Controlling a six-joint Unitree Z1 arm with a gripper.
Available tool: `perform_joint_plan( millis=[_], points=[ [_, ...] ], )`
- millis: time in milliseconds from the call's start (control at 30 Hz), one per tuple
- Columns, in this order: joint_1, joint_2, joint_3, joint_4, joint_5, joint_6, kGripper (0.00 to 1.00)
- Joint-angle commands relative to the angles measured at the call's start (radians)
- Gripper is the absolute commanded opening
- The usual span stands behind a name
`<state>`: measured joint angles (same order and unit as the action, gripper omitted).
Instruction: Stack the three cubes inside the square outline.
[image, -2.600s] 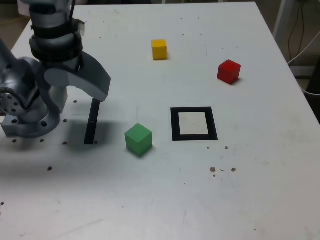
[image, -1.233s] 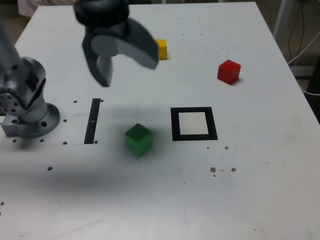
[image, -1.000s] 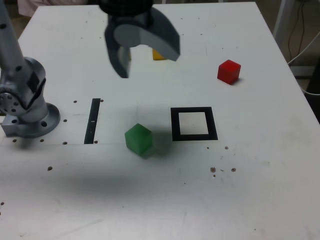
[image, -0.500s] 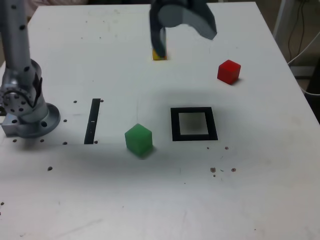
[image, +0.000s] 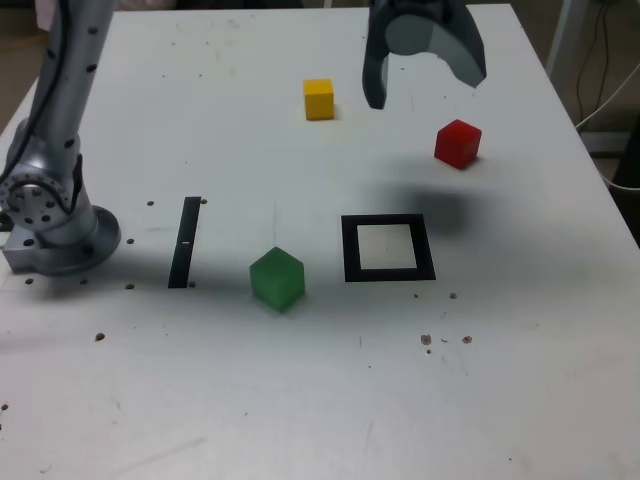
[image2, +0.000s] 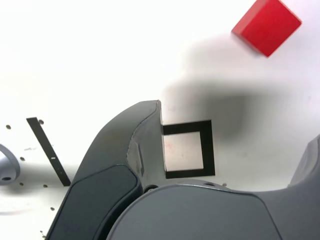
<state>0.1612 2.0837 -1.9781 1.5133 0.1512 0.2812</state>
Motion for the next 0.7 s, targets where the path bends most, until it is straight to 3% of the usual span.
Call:
perform_joint_plan(
  millis=[0, 233, 667],
  points=[
    [0.021, 0.031, -0.02, 0.002, -0.004, 0.014, 0.98],
    [0.083, 0.132, -0.113, 0.008, -0.032, 0.052, 0.97],
    [0.097, 0.286, -0.236, 0.024, -0.046, 0.068, 0.96]
  ],
)
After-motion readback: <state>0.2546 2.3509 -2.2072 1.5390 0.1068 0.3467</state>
